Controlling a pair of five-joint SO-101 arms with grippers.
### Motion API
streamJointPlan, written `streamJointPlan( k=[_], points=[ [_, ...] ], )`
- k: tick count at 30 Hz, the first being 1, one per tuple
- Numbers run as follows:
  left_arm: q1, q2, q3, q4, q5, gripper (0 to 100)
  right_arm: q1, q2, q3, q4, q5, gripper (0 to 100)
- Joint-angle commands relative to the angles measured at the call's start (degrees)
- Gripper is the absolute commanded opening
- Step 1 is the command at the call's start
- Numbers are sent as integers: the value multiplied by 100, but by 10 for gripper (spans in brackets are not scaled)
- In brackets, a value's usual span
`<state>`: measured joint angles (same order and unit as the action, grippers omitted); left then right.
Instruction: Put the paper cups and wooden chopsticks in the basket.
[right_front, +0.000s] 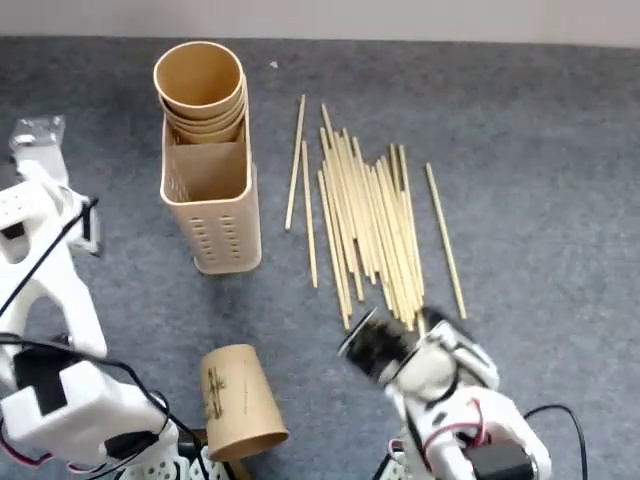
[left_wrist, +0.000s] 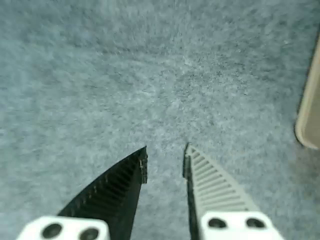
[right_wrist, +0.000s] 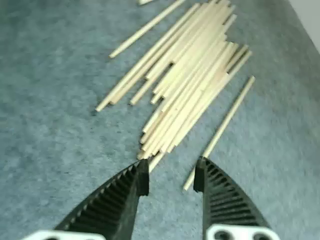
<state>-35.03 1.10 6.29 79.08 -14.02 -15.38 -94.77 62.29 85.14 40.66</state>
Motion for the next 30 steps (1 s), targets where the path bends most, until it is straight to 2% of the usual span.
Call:
streamJointPlan(
  k=[1, 3, 6, 7, 10, 12, 16, 19, 23, 26, 30],
  points=[
    [-409, -866, -936, 659, -308, 126, 1007, 1314, -31, -831, -352, 166],
    [-576, -1393, -1341, 1196, -756, 148, 1279, 2246, -75, -1112, -633, 166],
    [-576, -2281, -1657, 2277, -2013, 162, 1508, 3574, -523, -1420, -976, 166],
    [-576, -2607, -1543, 2418, -2365, 160, 1596, 3987, -681, -1481, -1055, 166],
    [-497, -3618, -541, 2382, -3719, 161, 1701, 4945, -980, -1710, -1213, 166],
    [-31, -4356, 505, 2382, -4633, 161, 1701, 5411, -1059, -2035, -1354, 166],
    [892, -6202, 2440, 2374, -5846, 162, 1587, 6053, -1051, -2440, -1442, 166],
    [1921, -7723, 3345, 2374, -6031, 162, 1604, 6316, -1042, -2642, -1442, 166],
    [3143, -9209, 4189, 2382, -5829, 161, 1622, 6492, -1033, -2695, -1442, 166],
    [3565, -9349, 4752, 2374, -5407, 161, 1613, 6519, -1033, -2703, -1442, 166],
    [3890, -8769, 5086, 2022, -4897, 161, 1587, 6519, -1033, -2703, -1451, 166]
  ],
)
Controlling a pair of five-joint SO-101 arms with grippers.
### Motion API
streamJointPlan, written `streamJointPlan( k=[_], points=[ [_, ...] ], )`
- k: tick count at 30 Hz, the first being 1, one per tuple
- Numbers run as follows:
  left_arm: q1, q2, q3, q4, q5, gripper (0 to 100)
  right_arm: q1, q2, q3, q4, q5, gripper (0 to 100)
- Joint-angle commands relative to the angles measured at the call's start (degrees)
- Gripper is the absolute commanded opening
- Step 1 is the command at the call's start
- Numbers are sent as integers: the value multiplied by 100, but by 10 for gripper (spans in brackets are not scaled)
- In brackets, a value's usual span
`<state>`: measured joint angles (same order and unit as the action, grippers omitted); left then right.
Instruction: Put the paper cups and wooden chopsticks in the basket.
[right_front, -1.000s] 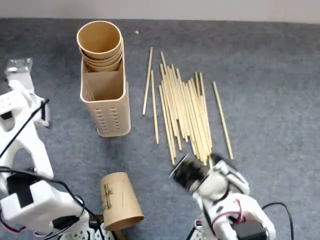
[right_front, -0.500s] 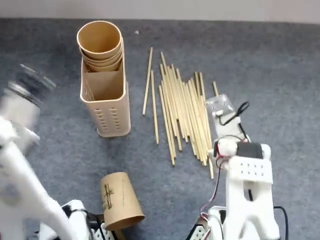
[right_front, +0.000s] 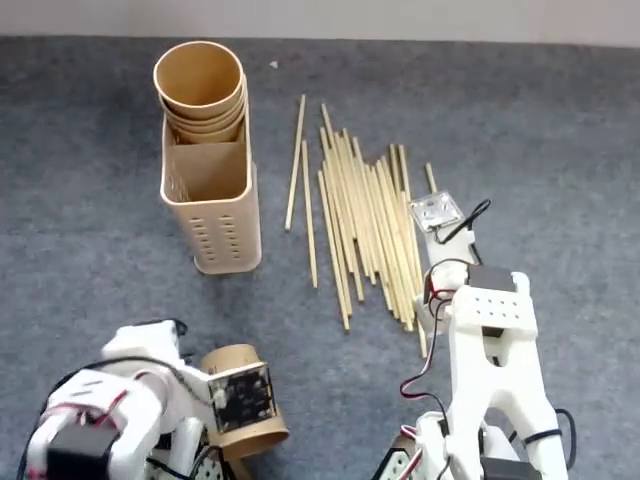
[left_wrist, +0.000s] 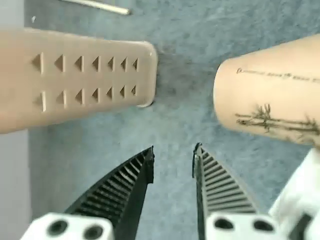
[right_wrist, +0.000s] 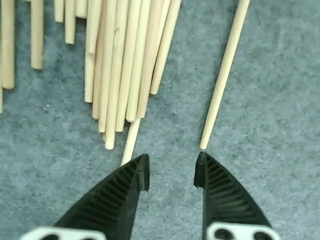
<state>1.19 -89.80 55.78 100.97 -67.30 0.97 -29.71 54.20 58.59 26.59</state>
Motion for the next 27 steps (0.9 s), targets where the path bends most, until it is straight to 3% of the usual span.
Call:
streamJointPlan(
  k=[1, 6, 11, 19, 23, 27],
  points=[
    [382, 514, 224, -264, 492, 161, -48, 13, -224, -48, -44, 166],
    [1068, 1534, 611, -879, 949, 161, -48, 48, -215, -48, -44, 166],
    [1710, 2642, 620, -1002, 1169, 161, -48, 48, -215, -40, -44, 166],
    [1798, 4101, 488, -2637, 1670, 161, -48, 48, -215, -31, -44, 166],
    [1815, 5279, -382, -3165, 2057, 161, -66, 48, -215, -31, -44, 166],
    [2053, 6923, -2229, -3059, 2716, 161, -382, 31, -110, -31, -114, 166]
  ],
)
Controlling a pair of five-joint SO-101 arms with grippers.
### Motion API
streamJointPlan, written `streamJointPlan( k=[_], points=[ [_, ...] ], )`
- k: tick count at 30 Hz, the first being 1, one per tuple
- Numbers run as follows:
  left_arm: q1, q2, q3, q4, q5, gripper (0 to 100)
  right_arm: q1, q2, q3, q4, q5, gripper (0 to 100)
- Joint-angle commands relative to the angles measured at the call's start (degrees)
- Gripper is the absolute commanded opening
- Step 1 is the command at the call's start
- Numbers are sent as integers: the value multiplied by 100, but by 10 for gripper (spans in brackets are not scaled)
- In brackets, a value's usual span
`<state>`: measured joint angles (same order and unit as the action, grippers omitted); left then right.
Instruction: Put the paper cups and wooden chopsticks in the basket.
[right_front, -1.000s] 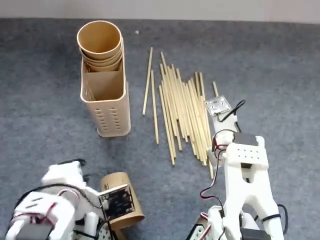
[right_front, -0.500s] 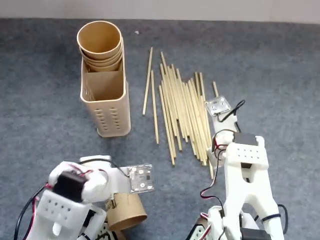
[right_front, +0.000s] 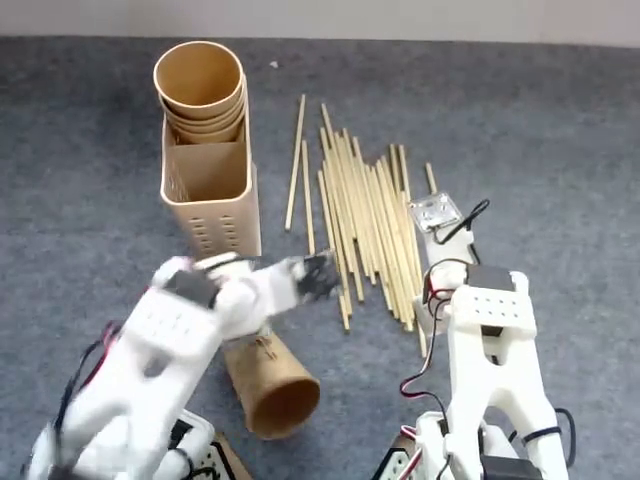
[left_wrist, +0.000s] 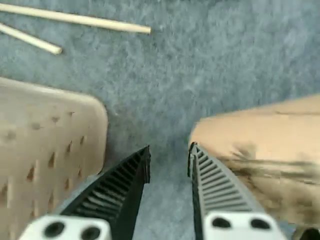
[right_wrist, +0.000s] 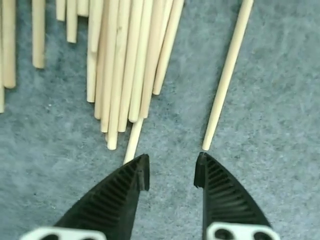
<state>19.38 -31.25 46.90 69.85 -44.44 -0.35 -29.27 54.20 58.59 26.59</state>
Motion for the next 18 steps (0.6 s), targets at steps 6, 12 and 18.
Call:
streamJointPlan(
  k=[6, 12, 18],
  points=[
    [347, 2774, -4338, 1697, 510, 160, -497, -40, 136, -48, -290, 166],
    [356, 2703, -5833, 3270, 580, 160, -505, -40, 145, -48, -290, 166],
    [295, 1798, -3477, 3279, 114, 156, -505, -40, 268, -48, -290, 166]
  ],
)
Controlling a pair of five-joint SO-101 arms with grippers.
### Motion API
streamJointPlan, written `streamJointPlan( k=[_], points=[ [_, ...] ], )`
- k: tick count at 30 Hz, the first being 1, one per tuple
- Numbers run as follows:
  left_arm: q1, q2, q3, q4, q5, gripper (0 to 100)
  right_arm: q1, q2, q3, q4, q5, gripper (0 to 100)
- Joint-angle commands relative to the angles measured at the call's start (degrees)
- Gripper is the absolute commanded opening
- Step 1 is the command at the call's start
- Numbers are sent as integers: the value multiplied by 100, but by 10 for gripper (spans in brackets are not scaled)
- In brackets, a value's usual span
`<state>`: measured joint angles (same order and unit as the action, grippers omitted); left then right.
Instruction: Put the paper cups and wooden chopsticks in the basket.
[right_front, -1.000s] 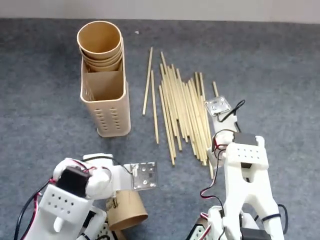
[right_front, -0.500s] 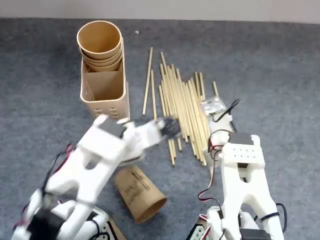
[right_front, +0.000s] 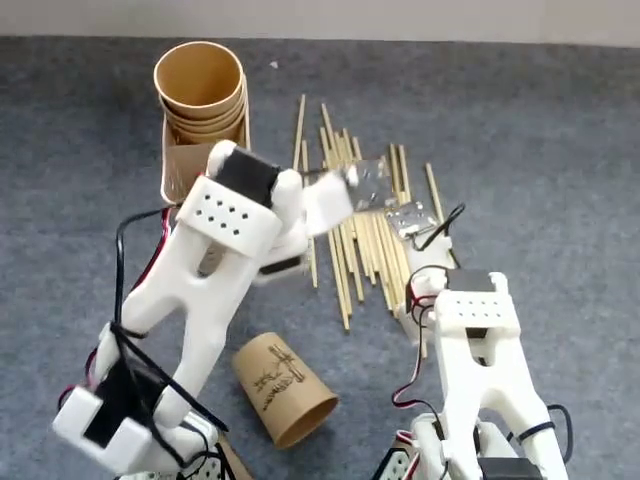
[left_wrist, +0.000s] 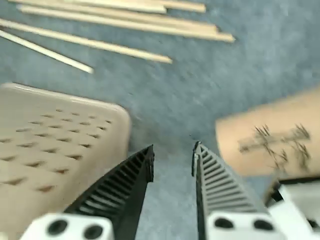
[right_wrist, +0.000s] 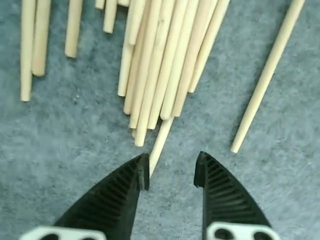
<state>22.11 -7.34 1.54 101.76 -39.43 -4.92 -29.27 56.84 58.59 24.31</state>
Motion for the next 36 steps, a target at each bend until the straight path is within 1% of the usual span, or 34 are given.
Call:
streamJointPlan(
  k=[1, 3, 6, 9, 12, 15, 17, 21, 24, 28, 31, 33, 36],
  points=[
    [31, -892, 1508, 79, -633, 142, -48, -40, 4, -48, -62, 166],
    [4, -1657, 2255, 79, -1108, 114, -48, -40, 4, -48, -62, 166],
    [-215, -3055, 3046, 79, -1565, 109, -57, -13, 4, -207, -70, 166],
    [-374, -4347, 3916, 88, -1855, 109, -48, 13, 13, -259, -79, 166],
    [-286, -4980, 4840, 79, -1916, 109, -48, 13, 13, -277, -79, 166],
    [-330, -4998, 4927, 79, -1916, 109, -66, 13, 4, -277, -79, 166],
    [-207, -4910, 4927, 79, -1925, 109, -75, 13, 4, -277, -79, 166],
    [409, -4567, 4919, 26, -1916, 109, -66, 13, 4, -277, -79, 166],
    [804, -4251, 4945, -246, -1890, 109, -66, 13, 4, -277, -88, 166],
    [1042, -3679, 4945, -1002, -1486, 109, 13, -4, 4, -277, -97, 166],
    [989, -3125, 4936, -1855, -1327, 109, 198, -40, 4, -277, -97, 166],
    [804, -2738, 4892, -2567, -1002, 109, 268, -40, 4, -277, -97, 166],
    [382, -2193, 4646, -3657, -756, 109, 303, -40, 4, -277, -97, 166]
  ],
)
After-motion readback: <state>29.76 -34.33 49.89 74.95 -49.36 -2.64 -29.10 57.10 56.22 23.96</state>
